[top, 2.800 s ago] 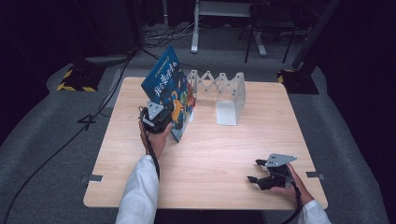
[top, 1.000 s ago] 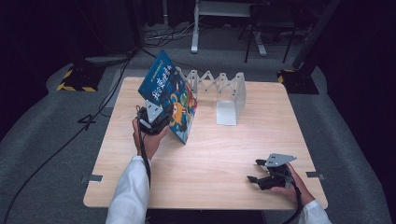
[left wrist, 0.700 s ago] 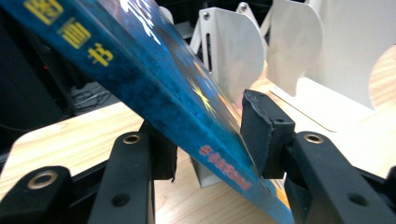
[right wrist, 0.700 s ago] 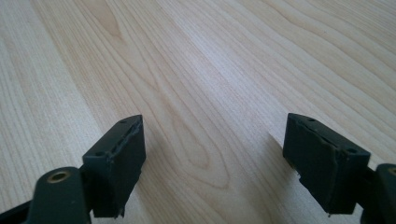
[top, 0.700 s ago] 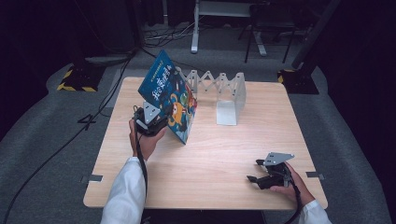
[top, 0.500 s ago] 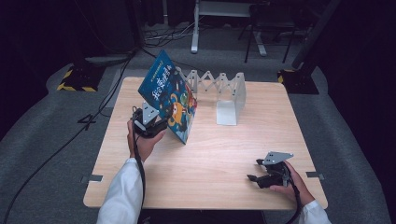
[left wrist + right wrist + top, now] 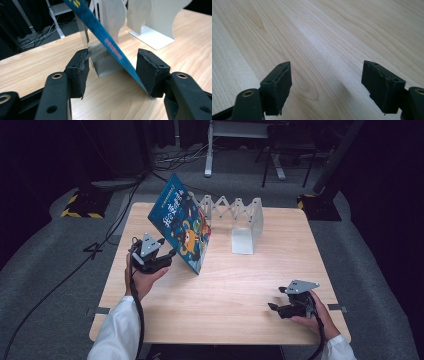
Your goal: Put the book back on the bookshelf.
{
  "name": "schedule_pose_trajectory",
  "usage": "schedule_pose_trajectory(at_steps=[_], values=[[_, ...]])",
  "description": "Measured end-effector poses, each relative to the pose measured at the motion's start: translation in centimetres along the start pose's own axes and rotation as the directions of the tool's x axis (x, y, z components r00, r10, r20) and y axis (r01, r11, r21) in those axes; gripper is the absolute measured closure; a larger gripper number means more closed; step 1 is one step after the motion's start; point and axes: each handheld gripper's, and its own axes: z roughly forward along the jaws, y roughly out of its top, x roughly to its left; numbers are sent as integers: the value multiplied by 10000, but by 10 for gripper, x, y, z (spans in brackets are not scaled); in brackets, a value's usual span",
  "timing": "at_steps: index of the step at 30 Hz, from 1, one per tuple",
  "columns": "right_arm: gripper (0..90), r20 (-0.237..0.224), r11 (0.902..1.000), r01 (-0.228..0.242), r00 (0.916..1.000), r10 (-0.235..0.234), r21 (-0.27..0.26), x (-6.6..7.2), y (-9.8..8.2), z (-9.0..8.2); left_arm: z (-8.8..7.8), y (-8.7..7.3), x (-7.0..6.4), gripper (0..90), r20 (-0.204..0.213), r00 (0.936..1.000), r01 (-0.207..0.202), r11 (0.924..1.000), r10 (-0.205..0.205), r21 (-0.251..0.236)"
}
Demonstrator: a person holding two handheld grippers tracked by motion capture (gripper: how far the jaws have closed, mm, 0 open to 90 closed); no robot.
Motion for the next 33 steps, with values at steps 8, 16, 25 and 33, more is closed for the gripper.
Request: schedule_pose_trajectory(at_steps=[8, 16, 25, 33], values=[[246, 224, 9997, 198, 9996, -196, -119, 3, 4, -10, -16, -6, -7, 367, 224, 9979, -611, 9976, 604, 330], [246, 445, 9992, 309, 9986, -297, -255, 4, 6, -14, -30, -10, -22, 288, 852, 9842, -1611, 9846, 1552, 679], [243, 683, 9988, 436, 9968, -419, -228, 8, 7, -18, -37, -24, -33, 265, 1114, 9711, -2243, 9668, 2112, 1220], [242, 843, 9985, 505, 9953, -483, -233, 10, 4, -22, -40, -49, -34, 222, 1333, 9687, -2326, 9533, 2094, 1929]])
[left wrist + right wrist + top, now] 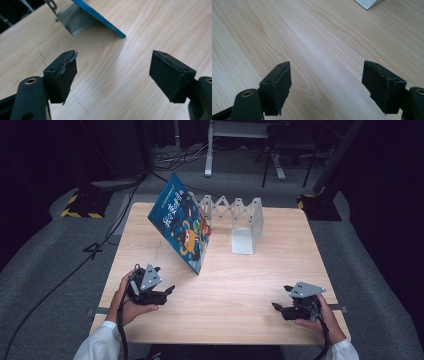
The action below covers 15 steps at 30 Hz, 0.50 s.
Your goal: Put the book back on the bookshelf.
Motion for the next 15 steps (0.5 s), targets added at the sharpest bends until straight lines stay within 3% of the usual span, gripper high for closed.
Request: schedule_pose_trajectory(at_steps=[7, 15], values=[[243, 327, 10000, -6, 9995, 6, 12, -9, -3, -6, 1, -13, -10, 172, -267, 9980, -560, 9961, 579, 675], [245, 688, 9997, -251, 9973, 245, 80, -19, -15, -12, 0, -33, -14, 170, -324, 9977, -546, 9909, 590, 1231]])
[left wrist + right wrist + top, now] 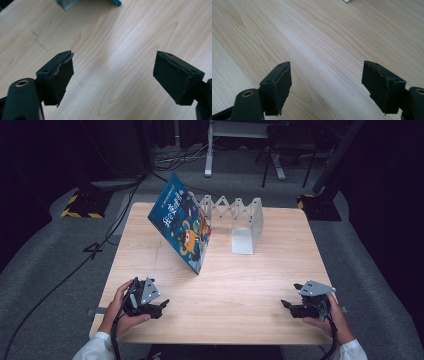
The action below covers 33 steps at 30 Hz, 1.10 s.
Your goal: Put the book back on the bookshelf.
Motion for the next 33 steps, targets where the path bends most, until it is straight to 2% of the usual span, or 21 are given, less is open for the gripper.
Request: schedule_pose_trajectory(at_steps=[4, 8, 10, 15, 19, 25, 27, 29, 31, 32, 33], values=[[245, 212, 9997, -162, 9997, 158, 167, -4, -10, -2, 1, -10, 0, 165, 144, 9982, 579, 9983, -577, -120], [248, 353, 9988, -451, 9984, 445, 167, -8, -19, -4, 4, -22, 1, 165, 149, 9965, 821, 9966, -821, -4], [248, 383, 9985, -522, 9979, 515, 153, -9, -22, -5, 4, -25, 1, 164, 112, 9966, 815, 9967, -815, 14], [249, 417, 9965, -832, 9957, 828, 85, -12, -33, -9, 6, -41, 5, 165, 158, 9902, 1383, 9902, -1386, 176], [252, 459, 9944, -1058, 9934, 1054, 54, -15, -44, -10, 5, -51, 7, 166, 137, 9864, 1638, 9863, -1640, 193], [253, 573, 9814, -1902, 9798, 1914, -259, -23, -62, -11, 0, -61, 9, 165, 48, 9807, 1956, 9806, -1956, 93], [253, 538, 9749, -2204, 9736, 2218, -302, -26, -69, -11, 0, -64, 11, 166, 4, 9759, 2180, 9758, -2180, 176], [253, 456, 9659, -2571, 9650, 2583, -313, -29, -75, -11, 0, -67, 13, 168, 42, 9747, 2235, 9746, -2236, 131], [252, 473, 9587, -2826, 9577, 2839, -329, -31, -78, -12, 0, -72, 17, 166, 196, 9647, 2627, 9649, -2627, 26], [247, 485, 9582, -2840, 9572, 2854, -337, -31, -78, -13, 0, -74, 19, 166, 170, 9616, 2740, 9617, -2740, -10], [240, 500, 9580, -2857, 9568, 2865, -232, -31, -78, -12, -1, -76, 21, 166, 218, 9538, 2995, 9541, -2995, 44]])
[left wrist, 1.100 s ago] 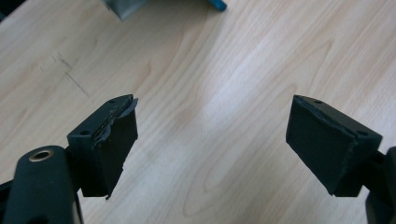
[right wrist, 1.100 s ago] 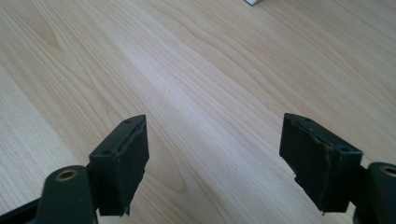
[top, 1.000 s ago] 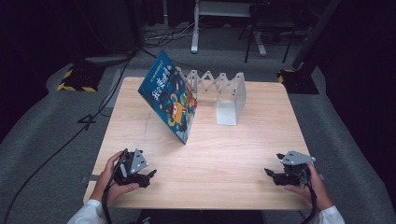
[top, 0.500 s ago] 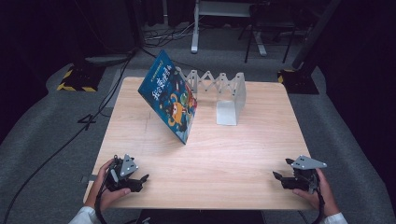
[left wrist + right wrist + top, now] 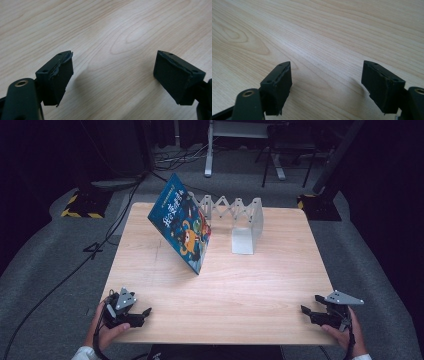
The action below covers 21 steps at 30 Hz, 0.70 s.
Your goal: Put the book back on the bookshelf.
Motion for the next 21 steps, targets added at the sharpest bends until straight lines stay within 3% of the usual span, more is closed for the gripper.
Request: schedule_pose_trajectory(at_steps=[4, 21], values=[[224, 79, 9994, -336, 9994, 335, 27, -3, -2, 2, -1, -3, 10, 168, 329, 9983, 478, 9988, -482, 119], [220, 166, 9993, -384, 9991, 383, 47, -3, -2, 2, -1, -3, 9, 162, 258, 9983, 518, 9985, -522, 147]])
